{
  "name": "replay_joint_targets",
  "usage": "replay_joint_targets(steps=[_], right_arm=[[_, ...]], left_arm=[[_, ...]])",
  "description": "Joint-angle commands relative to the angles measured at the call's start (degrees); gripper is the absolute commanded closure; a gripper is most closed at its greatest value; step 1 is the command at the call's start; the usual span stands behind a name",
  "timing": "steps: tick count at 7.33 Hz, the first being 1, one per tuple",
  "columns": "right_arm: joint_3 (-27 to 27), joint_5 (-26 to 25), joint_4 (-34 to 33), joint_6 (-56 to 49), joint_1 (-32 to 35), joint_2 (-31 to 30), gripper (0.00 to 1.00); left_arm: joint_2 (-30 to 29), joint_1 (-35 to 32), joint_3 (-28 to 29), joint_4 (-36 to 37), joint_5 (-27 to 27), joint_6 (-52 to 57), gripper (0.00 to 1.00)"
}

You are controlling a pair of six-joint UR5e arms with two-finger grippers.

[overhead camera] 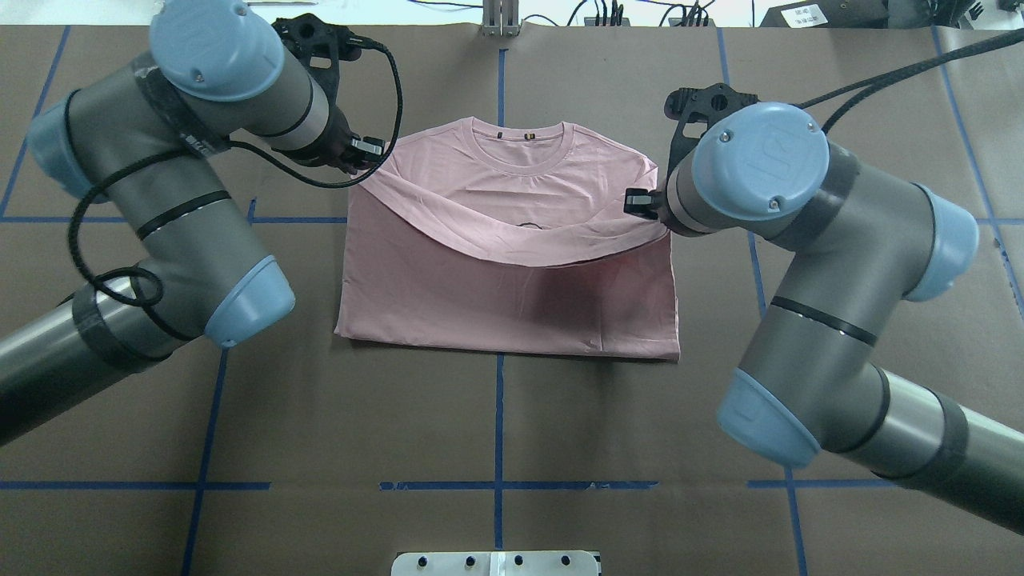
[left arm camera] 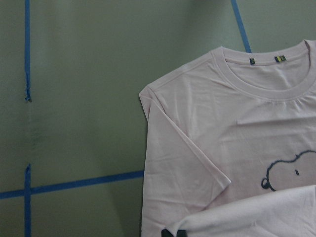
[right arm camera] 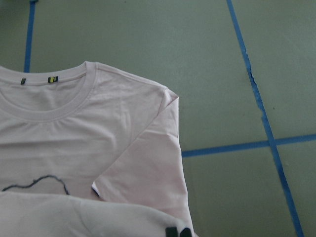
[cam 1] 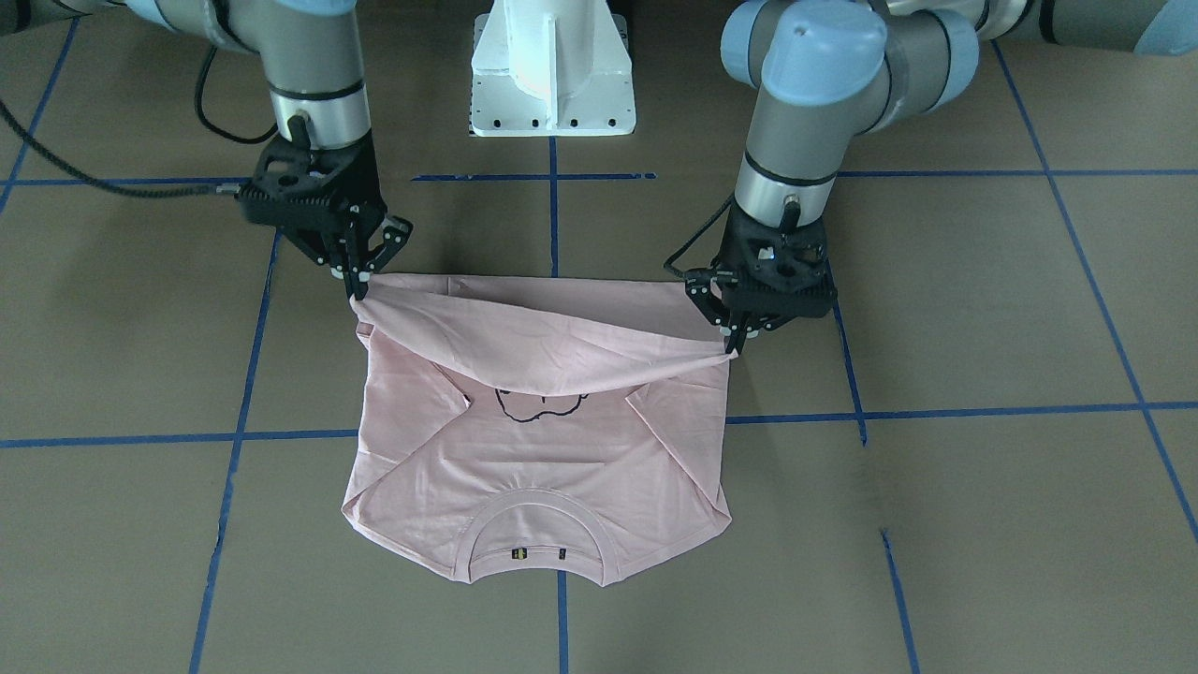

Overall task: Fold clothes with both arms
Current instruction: 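Open both grippers on the folded hem and raise them away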

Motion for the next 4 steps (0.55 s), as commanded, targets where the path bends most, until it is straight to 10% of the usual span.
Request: replay_joint_targets(steps=[1, 3, 4], right_arm=[[-16.13, 0.48, 7.83, -1.32, 3.74, 6.16, 1.0], [-35.19, 0.48, 20.45, -4.73, 7.07, 10.66, 1.0], [-41.81, 0.91, 26.09, -6.23, 8.66, 11.12, 0.67]], left_arm=[[-2.89, -1.74, 12.73, -9.97, 1.37, 1.13, 1.0], [-5.61, -2.28, 24.41, -17.81, 4.17, 1.14, 1.0], [-6.58, -2.28, 28.99, -21.75, 4.36, 1.48, 0.08]])
